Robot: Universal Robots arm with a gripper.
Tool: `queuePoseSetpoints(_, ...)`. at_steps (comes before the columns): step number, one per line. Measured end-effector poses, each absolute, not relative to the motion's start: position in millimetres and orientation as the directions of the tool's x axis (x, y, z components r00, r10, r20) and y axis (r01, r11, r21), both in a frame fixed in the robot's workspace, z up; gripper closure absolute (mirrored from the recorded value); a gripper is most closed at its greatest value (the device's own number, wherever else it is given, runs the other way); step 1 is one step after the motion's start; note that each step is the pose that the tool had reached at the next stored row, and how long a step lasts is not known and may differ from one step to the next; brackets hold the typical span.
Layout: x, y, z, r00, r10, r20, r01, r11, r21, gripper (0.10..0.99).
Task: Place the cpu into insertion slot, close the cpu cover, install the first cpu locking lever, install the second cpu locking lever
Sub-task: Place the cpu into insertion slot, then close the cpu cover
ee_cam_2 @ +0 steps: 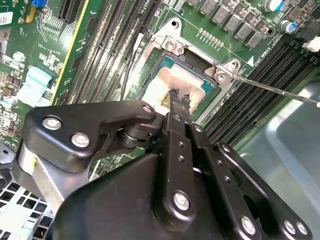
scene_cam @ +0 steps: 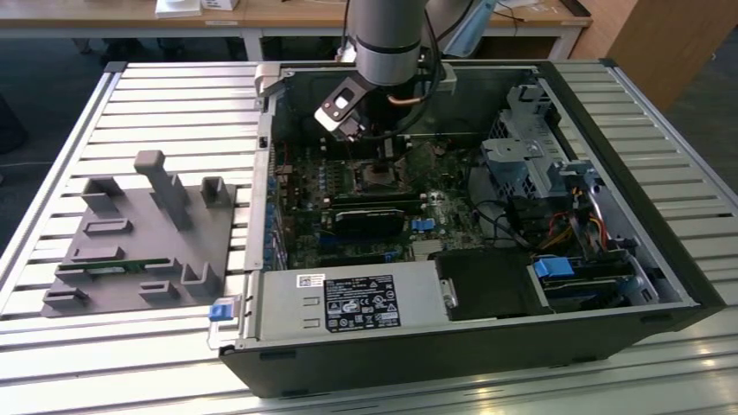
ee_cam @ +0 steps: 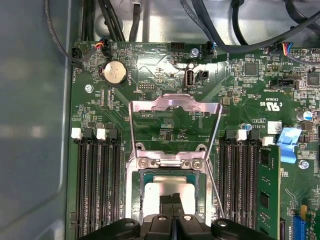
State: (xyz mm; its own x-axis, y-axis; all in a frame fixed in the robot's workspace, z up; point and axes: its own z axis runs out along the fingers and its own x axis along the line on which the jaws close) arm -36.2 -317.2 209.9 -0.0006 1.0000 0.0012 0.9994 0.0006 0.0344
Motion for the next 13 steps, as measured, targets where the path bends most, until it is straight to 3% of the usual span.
queuePoseSetpoints(13,-36.2,-317.2,215.4,-0.001,1.0,0.001,0.999,0.001,0.034,0.98)
